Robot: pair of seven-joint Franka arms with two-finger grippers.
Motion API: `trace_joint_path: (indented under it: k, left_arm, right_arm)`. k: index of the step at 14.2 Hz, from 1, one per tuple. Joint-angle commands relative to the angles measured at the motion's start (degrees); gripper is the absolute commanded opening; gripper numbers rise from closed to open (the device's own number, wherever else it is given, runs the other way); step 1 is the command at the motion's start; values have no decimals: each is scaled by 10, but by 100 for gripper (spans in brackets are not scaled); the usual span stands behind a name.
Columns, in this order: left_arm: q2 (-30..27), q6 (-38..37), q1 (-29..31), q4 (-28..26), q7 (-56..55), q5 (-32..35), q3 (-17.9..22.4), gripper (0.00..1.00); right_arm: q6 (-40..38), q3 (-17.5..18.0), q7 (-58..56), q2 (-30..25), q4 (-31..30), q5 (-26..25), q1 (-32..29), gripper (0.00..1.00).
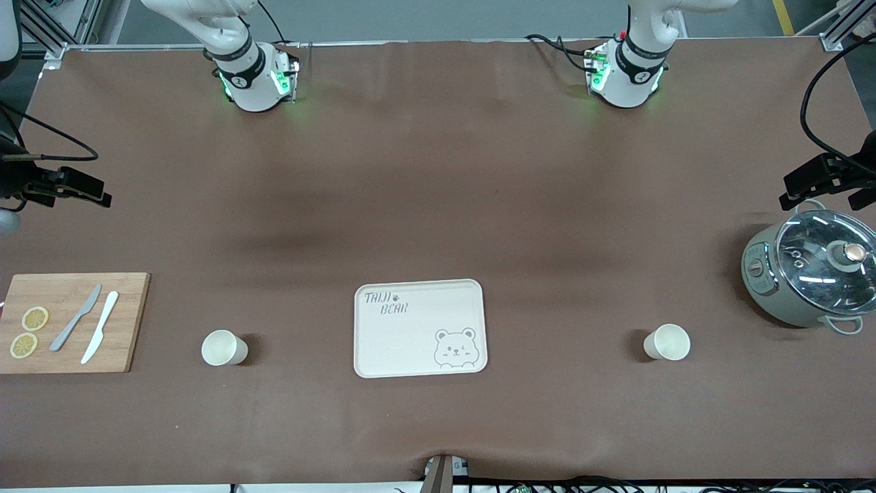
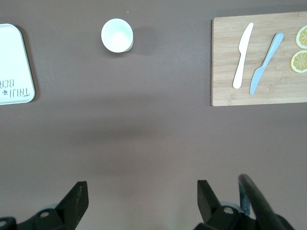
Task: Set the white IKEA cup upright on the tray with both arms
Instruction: 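Reach both grippers down over the white cups beside the tray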
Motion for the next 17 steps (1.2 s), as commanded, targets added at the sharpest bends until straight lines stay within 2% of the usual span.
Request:
trace_joint_path:
  k: [1,7,12,17]
  left_arm:
    - [-7,-6,-2,-3,-7,9,-3,100]
    - [1,-6,2,-5,-12,12,-4,100]
    - [38,4,10,-8,-9,13,-1,100]
    - [82,97,13,-41,-2,13,-1,100]
  right_arm:
    - [6,2,9,-12,-12,-6,2,100]
    - [27,2,9,2,-12,-6,2,100]
    - [103,3,9,69,-8,5,7,100]
    - [204,4,8,153,-7,23,21,100]
